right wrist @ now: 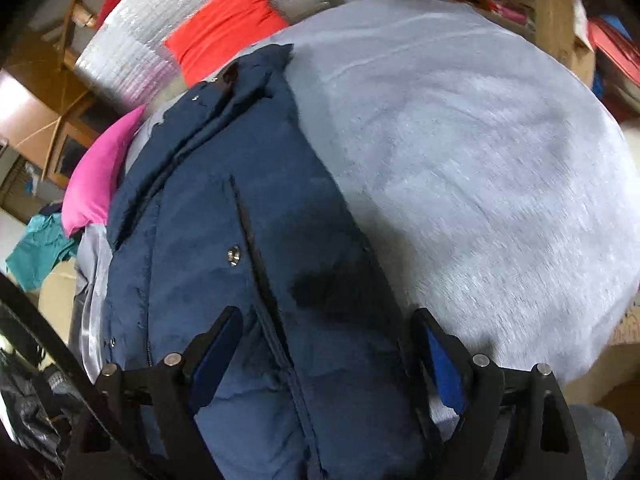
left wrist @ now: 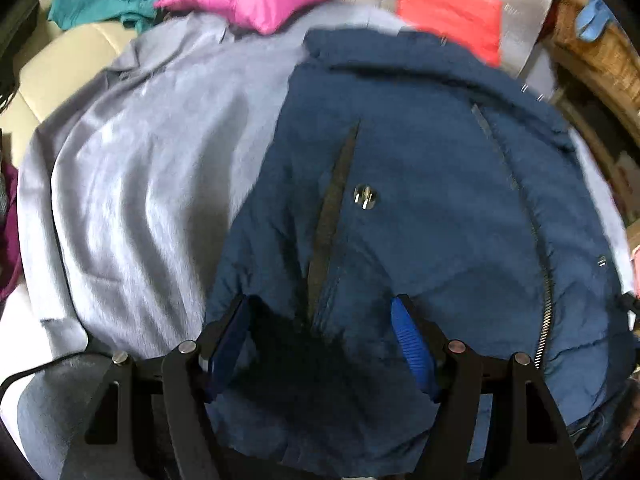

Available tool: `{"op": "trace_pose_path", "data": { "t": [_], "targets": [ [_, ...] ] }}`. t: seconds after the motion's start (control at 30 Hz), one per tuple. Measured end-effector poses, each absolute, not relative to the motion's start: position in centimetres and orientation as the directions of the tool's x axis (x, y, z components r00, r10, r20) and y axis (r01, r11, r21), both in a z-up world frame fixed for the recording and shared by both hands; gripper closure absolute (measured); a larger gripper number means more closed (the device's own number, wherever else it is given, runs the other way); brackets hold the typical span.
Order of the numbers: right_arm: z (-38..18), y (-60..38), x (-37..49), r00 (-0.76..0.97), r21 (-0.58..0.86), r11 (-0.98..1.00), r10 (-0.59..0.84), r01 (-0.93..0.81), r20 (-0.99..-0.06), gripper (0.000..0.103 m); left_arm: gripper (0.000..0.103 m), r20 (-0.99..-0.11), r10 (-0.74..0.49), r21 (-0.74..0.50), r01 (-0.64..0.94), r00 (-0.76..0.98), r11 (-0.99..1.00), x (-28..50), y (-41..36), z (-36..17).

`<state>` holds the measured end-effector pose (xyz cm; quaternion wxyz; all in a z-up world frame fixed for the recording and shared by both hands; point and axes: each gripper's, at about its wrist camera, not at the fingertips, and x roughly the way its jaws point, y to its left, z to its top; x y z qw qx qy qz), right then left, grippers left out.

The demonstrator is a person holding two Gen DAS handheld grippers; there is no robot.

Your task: Fold large clothes

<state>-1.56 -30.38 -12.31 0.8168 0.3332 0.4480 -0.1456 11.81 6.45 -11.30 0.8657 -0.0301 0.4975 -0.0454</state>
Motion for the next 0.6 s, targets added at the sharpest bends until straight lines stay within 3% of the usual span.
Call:
{"op": "trace_pose_path", "data": {
  "t": [0.13, 0.2, 0.27, 0.33, 0.6],
  "targets": [
    [-12.7, -30.5, -2.1, 0.525, 0.409, 0.704, 0.061, 0.580, -0.849, 0.021, 0.030, -0.873, -0.179, -0.210, -0.019, 0.455, 0.978, 12.3, 8.9, -11.3],
    [-12.7, -29.7, -1.8, 0.499, 0.354, 0.737, 0.026, 0.576, -0.866, 0.029, 0.030, -0.868, -0.211, -0.254, -0.037, 0.449, 0.967, 12.3, 9.6, -11.2],
    [-12.4, -29.2, -1.9, 0.482, 0.315, 0.748, -0.007, 0.584, -0.876, 0.048, 0.030, -0.882, -0.201, -0.240, -0.039, 0.427, 0.970, 12.3, 10.0, -11.3],
    [-12.1, -28.9, -2.2, 0.492, 0.322, 0.755, -0.001, 0.571, -0.871, 0.058, 0.030, -0.872, -0.197, -0.244, -0.048, 0.447, 0.969, 12.0, 10.8, -10.7],
    [-12.3, -28.9, -2.8, 0.497, 0.346, 0.738, 0.018, 0.579, -0.868, 0.059, 0.030, -0.883, -0.240, -0.326, -0.160, 0.403, 0.932, 10.8, 14.3, -11.7]
  ]
}}
